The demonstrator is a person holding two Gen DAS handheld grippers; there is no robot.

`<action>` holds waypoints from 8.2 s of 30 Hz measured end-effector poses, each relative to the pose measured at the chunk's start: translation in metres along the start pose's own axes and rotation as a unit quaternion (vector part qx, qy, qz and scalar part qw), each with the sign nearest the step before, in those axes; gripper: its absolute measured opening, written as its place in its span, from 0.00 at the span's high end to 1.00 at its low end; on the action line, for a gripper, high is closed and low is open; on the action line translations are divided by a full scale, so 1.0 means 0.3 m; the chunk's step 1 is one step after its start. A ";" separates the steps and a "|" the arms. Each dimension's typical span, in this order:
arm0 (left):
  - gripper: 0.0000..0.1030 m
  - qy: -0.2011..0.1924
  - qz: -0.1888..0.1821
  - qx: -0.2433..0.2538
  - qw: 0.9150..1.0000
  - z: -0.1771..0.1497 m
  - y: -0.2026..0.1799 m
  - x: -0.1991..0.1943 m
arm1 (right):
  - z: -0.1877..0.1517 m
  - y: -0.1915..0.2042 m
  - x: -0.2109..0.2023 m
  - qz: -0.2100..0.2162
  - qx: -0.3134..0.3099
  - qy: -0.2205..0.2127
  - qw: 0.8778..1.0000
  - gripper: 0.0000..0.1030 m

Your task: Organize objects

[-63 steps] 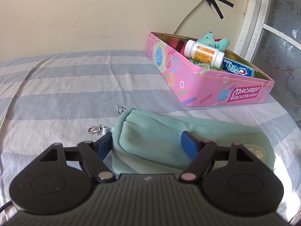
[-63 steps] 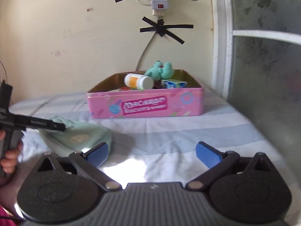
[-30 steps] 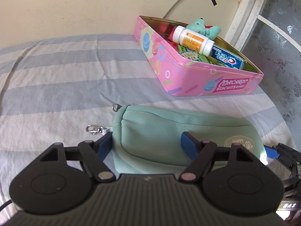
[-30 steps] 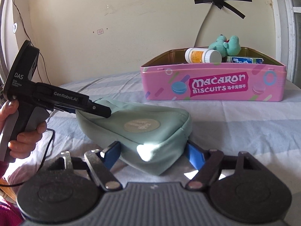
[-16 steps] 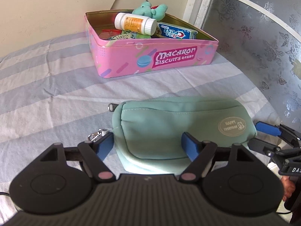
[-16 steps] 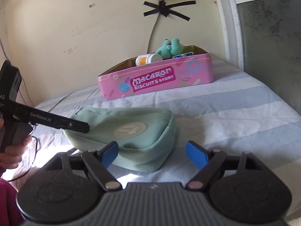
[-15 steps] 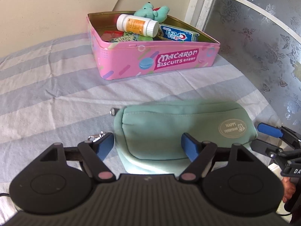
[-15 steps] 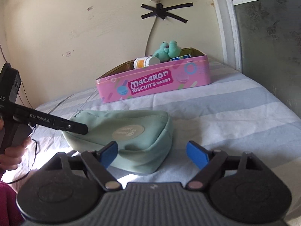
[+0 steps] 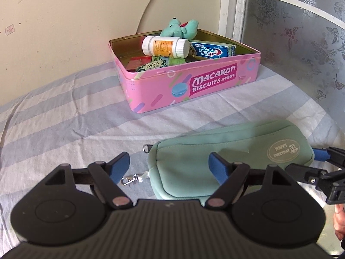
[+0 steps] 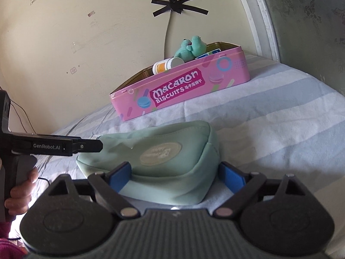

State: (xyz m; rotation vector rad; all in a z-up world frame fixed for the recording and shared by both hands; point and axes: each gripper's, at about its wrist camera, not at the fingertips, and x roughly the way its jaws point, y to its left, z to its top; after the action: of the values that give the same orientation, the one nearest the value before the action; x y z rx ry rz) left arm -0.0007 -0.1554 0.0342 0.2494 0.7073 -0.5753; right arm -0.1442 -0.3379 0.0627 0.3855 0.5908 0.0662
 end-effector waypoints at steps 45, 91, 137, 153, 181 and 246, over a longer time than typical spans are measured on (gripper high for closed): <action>0.07 0.014 -0.064 -0.081 0.995 -0.042 0.119 0.071 | 0.031 0.001 0.075 -0.043 0.006 -0.029 0.999 0.35; 0.54 -0.073 -0.158 -0.034 0.984 0.091 -0.017 -0.026 | 0.086 -0.114 -0.124 -0.062 -0.008 -0.155 0.986 0.51; 0.53 -0.076 -0.020 -0.164 0.983 0.880 0.329 0.510 | 1.079 -0.209 0.844 -0.009 -0.014 -0.054 0.998 0.51; 0.51 -0.034 -0.054 -0.139 0.988 0.701 0.295 0.463 | 0.874 -0.249 0.657 0.001 0.030 -0.001 1.000 0.55; 0.43 -0.066 0.060 -0.089 0.992 0.752 0.242 0.479 | 1.017 -0.295 0.764 -0.002 0.069 -0.009 0.998 0.39; 0.00 -0.139 0.137 -0.057 0.979 0.040 0.019 -0.133 | 0.098 0.288 0.022 -0.034 -0.040 -0.167 0.985 0.26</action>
State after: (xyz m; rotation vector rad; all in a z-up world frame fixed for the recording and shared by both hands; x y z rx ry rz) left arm -0.0154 -0.1392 0.0700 0.1519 0.4226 -0.2979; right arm -0.1182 -0.2667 0.1138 0.2891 0.2679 -0.0394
